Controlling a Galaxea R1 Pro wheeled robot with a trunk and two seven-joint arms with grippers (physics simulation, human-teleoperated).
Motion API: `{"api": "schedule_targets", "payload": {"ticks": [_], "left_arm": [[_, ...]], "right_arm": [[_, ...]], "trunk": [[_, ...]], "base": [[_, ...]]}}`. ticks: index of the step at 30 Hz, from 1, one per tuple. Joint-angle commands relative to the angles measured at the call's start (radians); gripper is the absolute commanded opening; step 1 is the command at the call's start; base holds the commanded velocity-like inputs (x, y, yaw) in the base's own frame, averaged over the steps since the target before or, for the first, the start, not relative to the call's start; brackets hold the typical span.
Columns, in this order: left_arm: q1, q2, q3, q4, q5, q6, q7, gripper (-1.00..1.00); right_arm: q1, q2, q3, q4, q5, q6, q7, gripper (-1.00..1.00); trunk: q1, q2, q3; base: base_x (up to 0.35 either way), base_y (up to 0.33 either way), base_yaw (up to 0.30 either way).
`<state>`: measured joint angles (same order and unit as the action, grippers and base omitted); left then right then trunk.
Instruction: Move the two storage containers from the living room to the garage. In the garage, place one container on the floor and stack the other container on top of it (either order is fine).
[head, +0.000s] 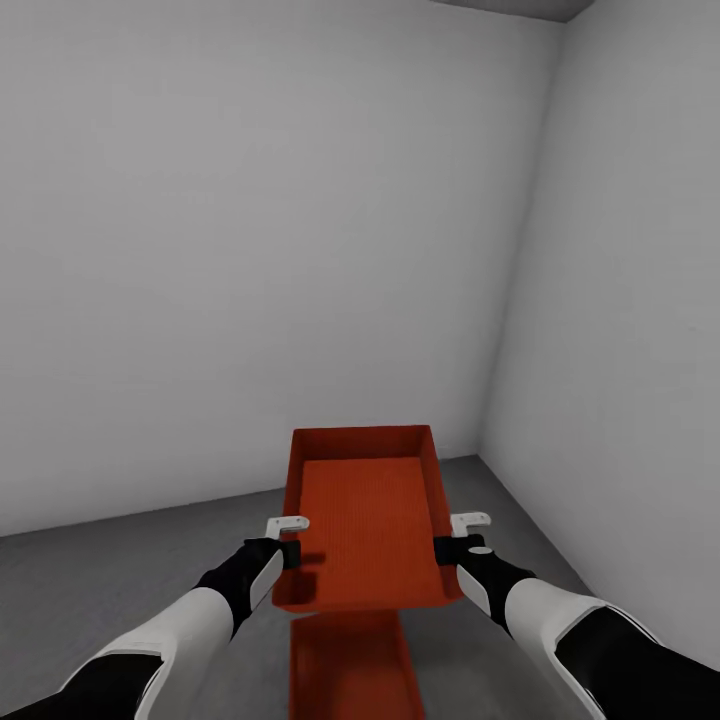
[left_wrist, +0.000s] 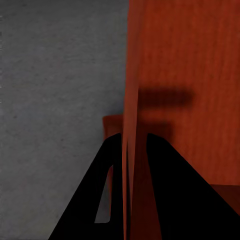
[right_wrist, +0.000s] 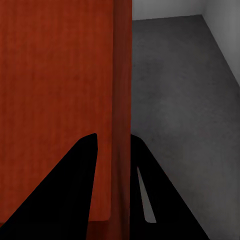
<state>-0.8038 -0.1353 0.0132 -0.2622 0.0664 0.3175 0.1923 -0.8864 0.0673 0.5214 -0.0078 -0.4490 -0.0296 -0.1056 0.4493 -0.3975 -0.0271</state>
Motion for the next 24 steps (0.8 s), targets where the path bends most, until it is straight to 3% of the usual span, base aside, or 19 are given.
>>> {"api": "schedule_targets", "payload": {"ticks": [1, 11, 24], "left_arm": [[-0.001, 0.0, -0.004, -0.005, -0.03, -0.018, 0.022, -1.0], [-0.001, 0.0, -0.004, -0.005, -0.03, -0.018, 0.022, -1.0], [-0.001, 0.0, -0.004, -0.005, -0.03, -0.018, 0.023, -1.0]], "right_arm": [[-0.001, 0.0, -0.008, 0.009, -0.02, -0.006, -0.011, -1.0], [-0.001, -0.001, -0.008, 0.009, -0.02, -0.006, -0.011, -1.0], [-0.001, -0.001, -0.009, 0.009, -0.02, -0.006, -0.011, -1.0]], "trunk": [[0.001, -0.003, -0.002], [0.001, -0.003, 0.002], [0.001, -0.003, 0.002]], "base": [[0.0, 0.0, 0.189], [0.0, 0.0, 0.234], [0.0, 0.0, 0.021]]}}
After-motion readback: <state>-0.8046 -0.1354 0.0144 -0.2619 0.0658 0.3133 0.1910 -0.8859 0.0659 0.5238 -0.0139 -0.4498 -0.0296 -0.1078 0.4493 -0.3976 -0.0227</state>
